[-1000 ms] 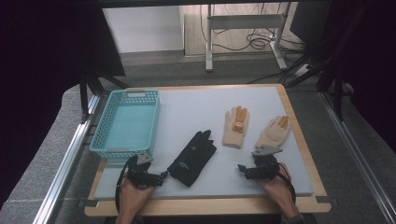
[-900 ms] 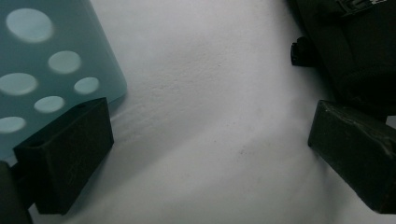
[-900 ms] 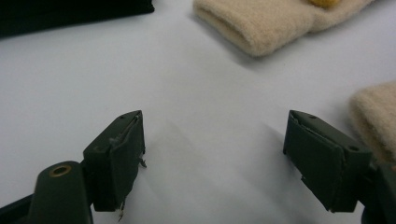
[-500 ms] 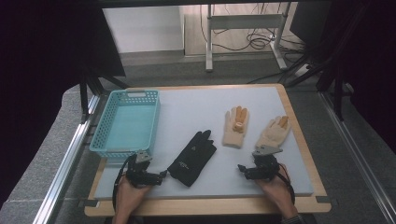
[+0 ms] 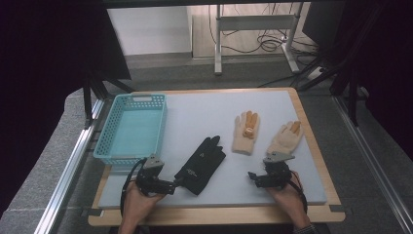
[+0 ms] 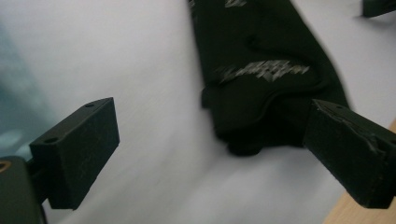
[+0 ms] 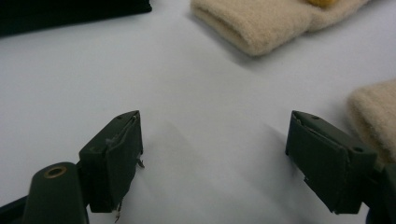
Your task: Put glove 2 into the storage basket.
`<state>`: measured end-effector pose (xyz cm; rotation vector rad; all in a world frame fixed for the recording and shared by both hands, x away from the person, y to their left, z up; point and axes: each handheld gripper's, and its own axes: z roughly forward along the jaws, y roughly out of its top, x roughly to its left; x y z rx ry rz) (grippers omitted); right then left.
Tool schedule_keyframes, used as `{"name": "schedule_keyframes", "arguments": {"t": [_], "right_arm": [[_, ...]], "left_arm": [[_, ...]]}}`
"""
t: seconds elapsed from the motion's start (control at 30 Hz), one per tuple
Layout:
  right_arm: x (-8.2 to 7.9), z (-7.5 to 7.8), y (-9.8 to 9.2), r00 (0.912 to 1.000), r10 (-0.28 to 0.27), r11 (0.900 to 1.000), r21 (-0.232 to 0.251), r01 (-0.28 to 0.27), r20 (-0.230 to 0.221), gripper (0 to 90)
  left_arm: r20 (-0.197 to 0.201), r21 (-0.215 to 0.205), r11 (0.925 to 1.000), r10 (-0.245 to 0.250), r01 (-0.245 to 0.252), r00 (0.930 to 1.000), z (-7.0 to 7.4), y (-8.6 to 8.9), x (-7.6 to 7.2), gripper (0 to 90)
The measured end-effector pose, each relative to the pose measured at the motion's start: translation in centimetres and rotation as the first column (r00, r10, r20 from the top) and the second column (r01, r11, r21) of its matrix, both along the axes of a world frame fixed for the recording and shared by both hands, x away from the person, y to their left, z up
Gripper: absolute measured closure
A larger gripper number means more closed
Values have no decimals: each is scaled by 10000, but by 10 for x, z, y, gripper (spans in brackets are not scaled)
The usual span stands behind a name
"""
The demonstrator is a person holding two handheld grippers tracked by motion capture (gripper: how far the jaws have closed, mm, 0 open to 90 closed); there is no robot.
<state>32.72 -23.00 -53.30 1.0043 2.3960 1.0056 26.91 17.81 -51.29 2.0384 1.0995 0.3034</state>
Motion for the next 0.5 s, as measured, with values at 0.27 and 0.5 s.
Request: {"name": "schedule_keyframes", "arguments": {"t": [0.27, 0.5], "right_arm": [[0, 0, 0, 10000, -22, 10000, 28, 22, -13, 182], [0, 0, 0, 10000, -22, 10000, 29, 22, -12, 182]], "left_arm": [[-397, 399, 9971, -625, 641, 9973, 5, -49, 24, 0], [-679, 1038, 9924, -590, 658, 9959, -1, -79, 52, 0]]}}
